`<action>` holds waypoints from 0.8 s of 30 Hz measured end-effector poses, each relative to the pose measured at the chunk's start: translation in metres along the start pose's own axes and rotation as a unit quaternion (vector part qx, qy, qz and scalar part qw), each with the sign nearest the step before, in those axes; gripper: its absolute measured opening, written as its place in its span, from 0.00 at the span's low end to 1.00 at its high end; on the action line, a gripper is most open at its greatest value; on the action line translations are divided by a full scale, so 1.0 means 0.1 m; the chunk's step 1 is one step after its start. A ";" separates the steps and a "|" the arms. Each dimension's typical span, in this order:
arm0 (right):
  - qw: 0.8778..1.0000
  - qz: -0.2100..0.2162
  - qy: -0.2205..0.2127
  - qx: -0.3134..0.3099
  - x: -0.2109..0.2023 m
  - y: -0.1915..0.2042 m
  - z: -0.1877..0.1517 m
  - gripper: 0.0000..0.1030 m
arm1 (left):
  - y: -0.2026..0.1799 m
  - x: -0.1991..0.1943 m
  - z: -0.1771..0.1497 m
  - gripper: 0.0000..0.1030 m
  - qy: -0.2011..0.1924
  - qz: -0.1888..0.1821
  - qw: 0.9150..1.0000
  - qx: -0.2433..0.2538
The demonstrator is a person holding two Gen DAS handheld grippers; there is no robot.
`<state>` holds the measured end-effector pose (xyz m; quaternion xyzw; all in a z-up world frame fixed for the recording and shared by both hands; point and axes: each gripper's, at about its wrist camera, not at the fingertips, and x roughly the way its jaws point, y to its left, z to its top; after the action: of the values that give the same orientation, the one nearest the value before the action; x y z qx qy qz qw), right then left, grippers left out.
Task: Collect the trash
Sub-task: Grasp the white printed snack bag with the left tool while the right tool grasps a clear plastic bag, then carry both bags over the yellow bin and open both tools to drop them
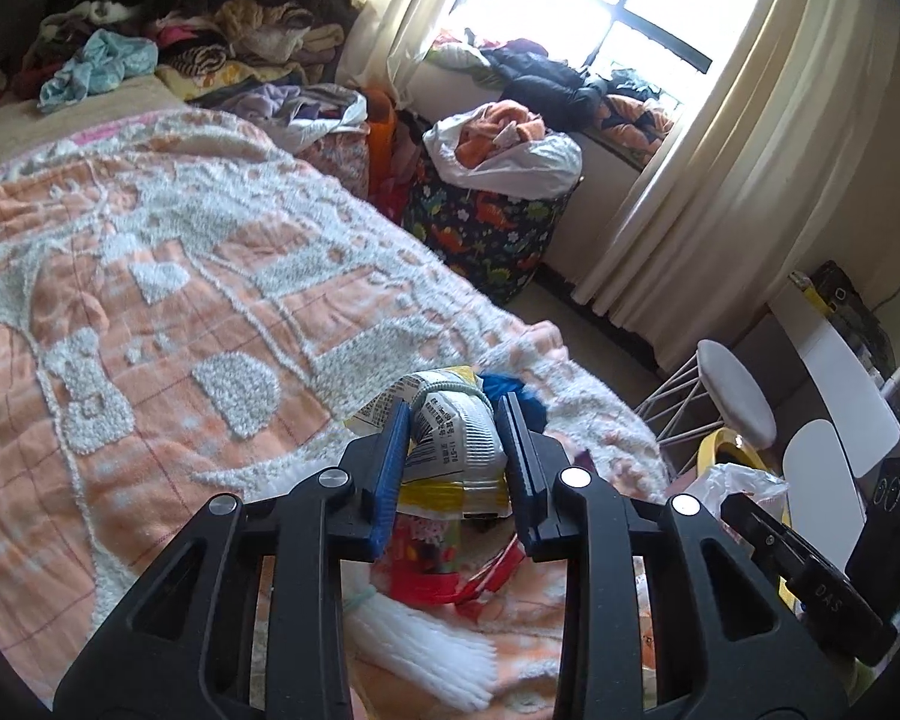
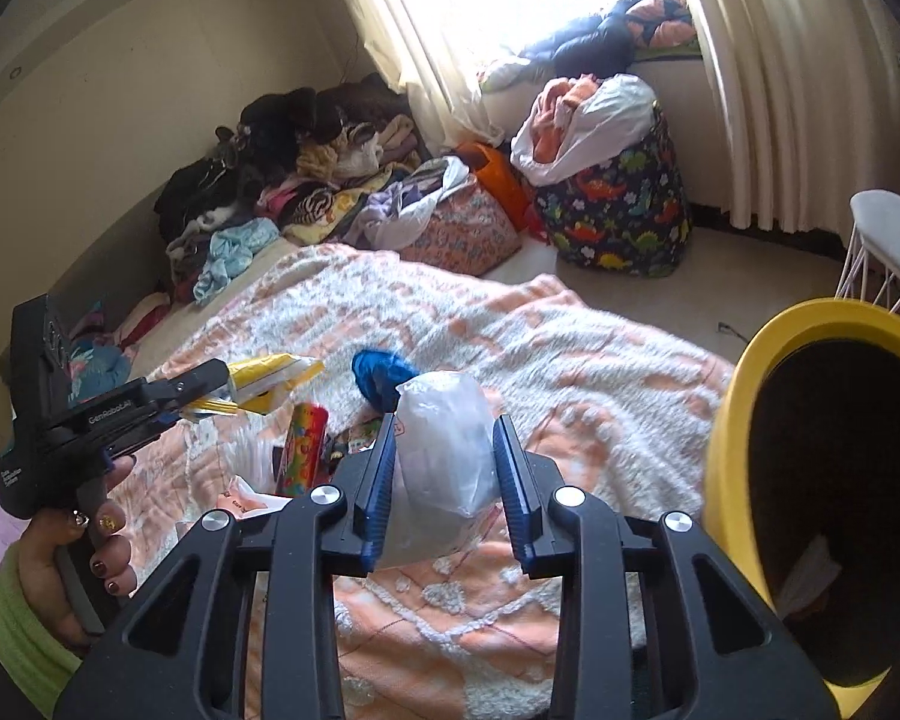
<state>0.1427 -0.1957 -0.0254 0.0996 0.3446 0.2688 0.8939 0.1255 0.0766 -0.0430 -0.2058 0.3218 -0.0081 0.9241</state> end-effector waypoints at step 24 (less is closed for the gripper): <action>0.996 -0.045 -0.082 0.013 -0.70 -0.32 0.18 0.29 | -0.88 -0.13 0.11 0.22 -0.026 -0.052 0.996 0.064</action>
<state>0.1250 -0.2607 0.0153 0.1172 0.2778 0.2151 0.9289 0.1320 0.0018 0.0068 -0.1627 0.2856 -0.0717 0.9417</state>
